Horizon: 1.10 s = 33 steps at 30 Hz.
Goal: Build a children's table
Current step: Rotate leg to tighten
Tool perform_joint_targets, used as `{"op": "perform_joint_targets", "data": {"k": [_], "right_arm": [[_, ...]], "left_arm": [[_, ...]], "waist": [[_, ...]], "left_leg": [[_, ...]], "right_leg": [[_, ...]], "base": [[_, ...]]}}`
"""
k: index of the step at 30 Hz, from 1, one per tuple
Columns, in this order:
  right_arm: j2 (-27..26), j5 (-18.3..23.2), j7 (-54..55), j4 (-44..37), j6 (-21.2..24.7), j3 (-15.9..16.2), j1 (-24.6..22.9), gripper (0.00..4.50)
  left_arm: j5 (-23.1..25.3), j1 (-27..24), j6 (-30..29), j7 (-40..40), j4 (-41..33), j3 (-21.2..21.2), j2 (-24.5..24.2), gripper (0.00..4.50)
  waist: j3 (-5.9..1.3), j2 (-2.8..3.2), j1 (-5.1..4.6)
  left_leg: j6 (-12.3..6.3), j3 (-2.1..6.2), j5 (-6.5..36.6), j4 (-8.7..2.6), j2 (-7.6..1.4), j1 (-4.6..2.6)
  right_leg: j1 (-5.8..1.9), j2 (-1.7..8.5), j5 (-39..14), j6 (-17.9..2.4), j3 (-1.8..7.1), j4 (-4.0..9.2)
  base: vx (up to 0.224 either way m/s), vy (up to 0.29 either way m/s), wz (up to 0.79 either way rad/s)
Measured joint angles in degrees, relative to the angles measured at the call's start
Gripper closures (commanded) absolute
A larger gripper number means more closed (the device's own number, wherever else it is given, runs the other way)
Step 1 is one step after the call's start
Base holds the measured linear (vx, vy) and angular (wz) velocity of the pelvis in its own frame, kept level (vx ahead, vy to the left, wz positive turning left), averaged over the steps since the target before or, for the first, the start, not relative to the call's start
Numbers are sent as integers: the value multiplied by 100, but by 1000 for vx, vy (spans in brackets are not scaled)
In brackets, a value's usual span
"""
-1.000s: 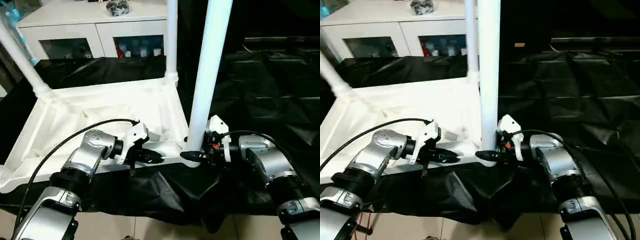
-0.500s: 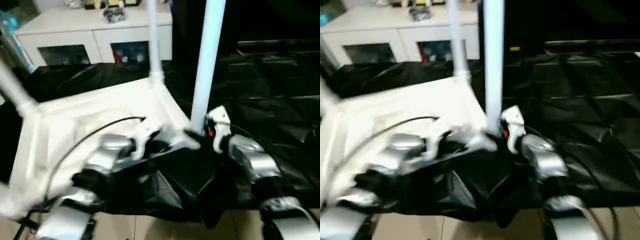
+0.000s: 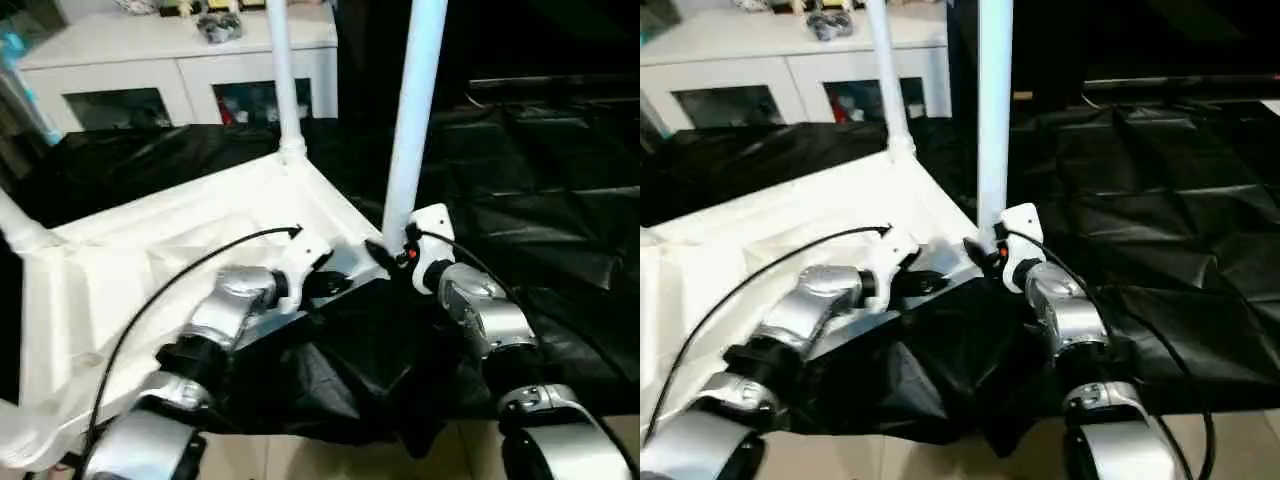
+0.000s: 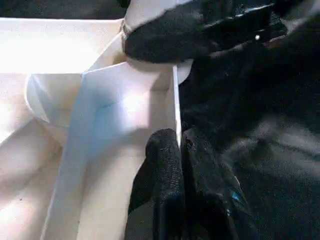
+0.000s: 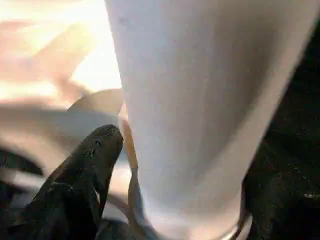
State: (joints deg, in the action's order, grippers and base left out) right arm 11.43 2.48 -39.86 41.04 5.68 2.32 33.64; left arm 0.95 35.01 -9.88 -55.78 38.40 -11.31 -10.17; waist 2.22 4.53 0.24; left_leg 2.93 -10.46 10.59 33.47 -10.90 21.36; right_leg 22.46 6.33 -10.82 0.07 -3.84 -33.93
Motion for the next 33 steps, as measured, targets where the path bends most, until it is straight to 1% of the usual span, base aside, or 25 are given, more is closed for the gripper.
{"op": "perform_joint_targets", "data": {"k": [2, 4, 7, 10, 12, 14, 15, 16, 18, 21, 22, 25, 28, 29, 31, 33], "right_arm": [[151, 4, -460, -81, -66, 107, -25, 86], [317, 15, -890, -213, -93, 237, -56, 86], [570, 47, -1588, -445, -86, 398, -179, 86], [831, 172, -2280, -714, 62, 565, -288, 86], [980, 231, -2617, -916, 257, 641, -356, 111], [1027, 264, -2747, -1004, 363, 649, -402, 119], [1056, 275, -2807, -1080, 412, 650, -443, 133], [1067, 288, -2855, -1116, 444, 659, -460, 133], [1070, 305, -2939, -1179, 534, 662, -487, 156], [1096, 390, -2965, -1276, 649, 662, -531, 165], [1103, 397, -2966, -1341, 671, 662, -569, 182], [1100, 402, -2957, -1406, 718, 653, -606, 192], [870, 407, -2577, -1395, 728, 457, -705, 199], [785, 397, -2376, -1361, 721, 406, -704, 199], [534, 369, -1789, -1181, 570, 225, -697, 199], [173, 360, -935, -951, 442, -20, -662, 201]], "left_arm": [[-30, -29, 68, -255, -51, -20, -120, 450], [-46, -31, 168, -518, -79, -65, -236, 450], [-78, -37, 226, -899, -80, -116, -396, 450], [-100, -35, 378, -1247, -58, -201, -555, 450], [-110, -10, 475, -1428, 29, -230, -598, 450], [-114, 7, 529, -1547, 73, -266, -630, 450], [-113, 28, 545, -1611, 95, -294, -649, 450], [-113, 49, 569, -1656, 128, -313, -662, 450], [-113, 52, 602, -1752, 151, -321, -692, 450], [-119, 53, 621, -1836, 160, -327, -704, 450], [-122, 53, 621, -1865, 164, -327, -704, 450], [-128, 53, 606, -1887, 171, -321, -701, 450], [-126, 52, 437, -1748, 171, -252, -681, 450], [-124, 52, 390, -1639, 171, -232, -666, 450], [-111, 50, 291, -1302, 172, -171, -585, 450], [-98, 33, 158, -855, 171, -53, -415, 450]], "waist": [[-1, 1, 23], [-4, 6, 63], [-4, 7, 154], [-5, 11, 193], [-5, 11, 224], [-5, 10, 244], [-5, 10, 260], [-5, 10, 268], [-5, 10, 273], [-5, 10, 292], [-5, 10, 300], [-8, 11, 307], [-18, -10, 305], [-18, -9, 289], [-16, -12, 237], [-14, -9, 141]], "left_leg": [[-3, -1, -1, 0, -4, 23], [-25, 2, -15, 9, -9, 62], [-33, 0, -19, 15, -11, 67], [-30, -1, -17, 22, -9, 65], [-19, -2, -10, 25, -8, 62], [-9, -2, -4, 28, -8, 57], [-8, -2, -4, 29, -9, 56], [-8, -2, -4, 31, -9, 56], [-7, -3, -4, 32, -9, 55], [-7, -4, -3, 32, -9, 55], [-7, -4, -3, 31, -10, 55], [-8, -4, -4, 30, -10, 55], [-6, -4, -4, 33, -14, 48], [-6, -8, -5, 34, -13, 43], [-6, -12, -6, 37, -12, 27], [-5, -23, -6, 37, -5, 8]], "right_leg": [[25, -1, 0, 0, -4, -6], [60, -3, 0, 0, -12, -16], [63, -3, 0, -1, -12, -18], [58, 0, 2, -3, -8, -17], [53, 1, 5, -8, -6, -17], [47, 1, 7, -11, -5, -18], [46, 1, 8, -13, -4, -19], [46, 1, 9, -15, -4, -20], [46, 1, 10, -17, -3, -20], [46, 1, 10, -17, -3, -20], [46, 1, 10, -17, -3, -20], [46, 1, 10, -16, -4, -20], [44, -1, 11, -18, -5, -26], [44, -1, 17, -27, 0, -26], [37, -1, 26, -40, 6, -25], [30, 1, 29, -44, 20, -20]], "base": [[0, 0, 0], [0, 0, 0], [0, 0, 0], [0, 0, 0], [0, 0, 0], [0, 0, 0], [0, 0, 0], [0, 0, 0], [0, 0, 0], [0, 0, 0], [0, 0, 0], [0, 0, 0], [0, 0, 0], [0, 0, 0], [0, 0, 0], [0, 0, 0]]}}
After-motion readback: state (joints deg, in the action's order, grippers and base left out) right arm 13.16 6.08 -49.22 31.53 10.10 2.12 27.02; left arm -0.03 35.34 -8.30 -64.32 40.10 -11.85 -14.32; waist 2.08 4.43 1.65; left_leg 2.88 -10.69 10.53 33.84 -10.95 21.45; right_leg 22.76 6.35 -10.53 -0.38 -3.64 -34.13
